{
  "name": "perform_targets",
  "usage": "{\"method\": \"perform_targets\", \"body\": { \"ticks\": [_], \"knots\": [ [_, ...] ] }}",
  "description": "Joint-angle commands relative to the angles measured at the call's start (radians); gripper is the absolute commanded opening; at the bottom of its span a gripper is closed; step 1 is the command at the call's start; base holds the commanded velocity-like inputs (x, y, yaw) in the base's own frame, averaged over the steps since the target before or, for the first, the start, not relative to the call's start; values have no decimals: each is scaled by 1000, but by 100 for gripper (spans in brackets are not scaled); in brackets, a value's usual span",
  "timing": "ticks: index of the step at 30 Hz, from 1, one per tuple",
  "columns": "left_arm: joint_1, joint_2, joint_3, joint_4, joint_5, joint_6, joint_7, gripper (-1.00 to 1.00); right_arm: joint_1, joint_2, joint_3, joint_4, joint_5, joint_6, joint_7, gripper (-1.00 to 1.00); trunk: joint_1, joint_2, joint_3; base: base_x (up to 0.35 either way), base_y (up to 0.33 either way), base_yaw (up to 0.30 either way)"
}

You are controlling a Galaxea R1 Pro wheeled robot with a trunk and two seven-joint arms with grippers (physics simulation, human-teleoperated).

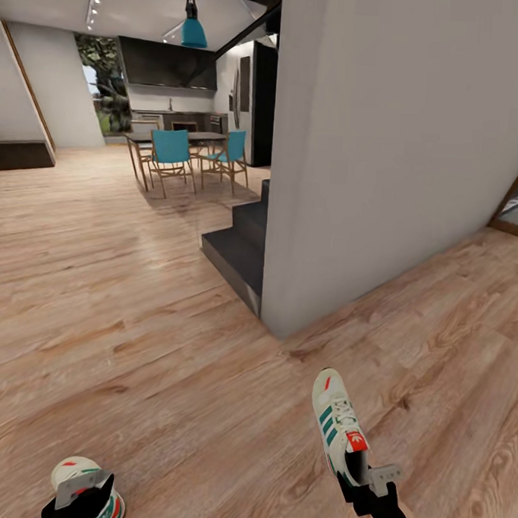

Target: Pick up the two gym shoes and the two sandals from the corridor floor and place them onto the hallstand (shoe rack) in the corridor, making sure they are on the rack and not on the floor. Arrange them so the two gym shoes are next to each other and the two sandals are next to each other.

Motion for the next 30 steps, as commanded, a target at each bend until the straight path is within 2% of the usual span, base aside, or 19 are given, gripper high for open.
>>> {"method": "perform_targets", "body": {
  "ticks": [1, 18, 25, 30],
  "knots": [
    [-1, -1, 9, 0, -10, -4, -7, 100, 0, -1, 3, 0, -11, -2, 7, -100, 0, 0, -1, 235, -197, 272],
    [-1, -1, 9, -1, -10, -4, -7, 100, 0, -1, 3, 0, -11, -2, 7, -100, 0, 0, -1, 212, -197, 272],
    [-1, -1, 9, -1, -10, -4, -7, 100, 0, -1, 3, 0, -11, -2, 8, -100, 0, 0, -1, 45, -216, 273],
    [-1, -1, 10, -1, -9, -4, -7, 100, 0, -1, 3, 0, -11, -2, 7, -100, 0, 0, -1, 4, -80, 273]
  ]
}}
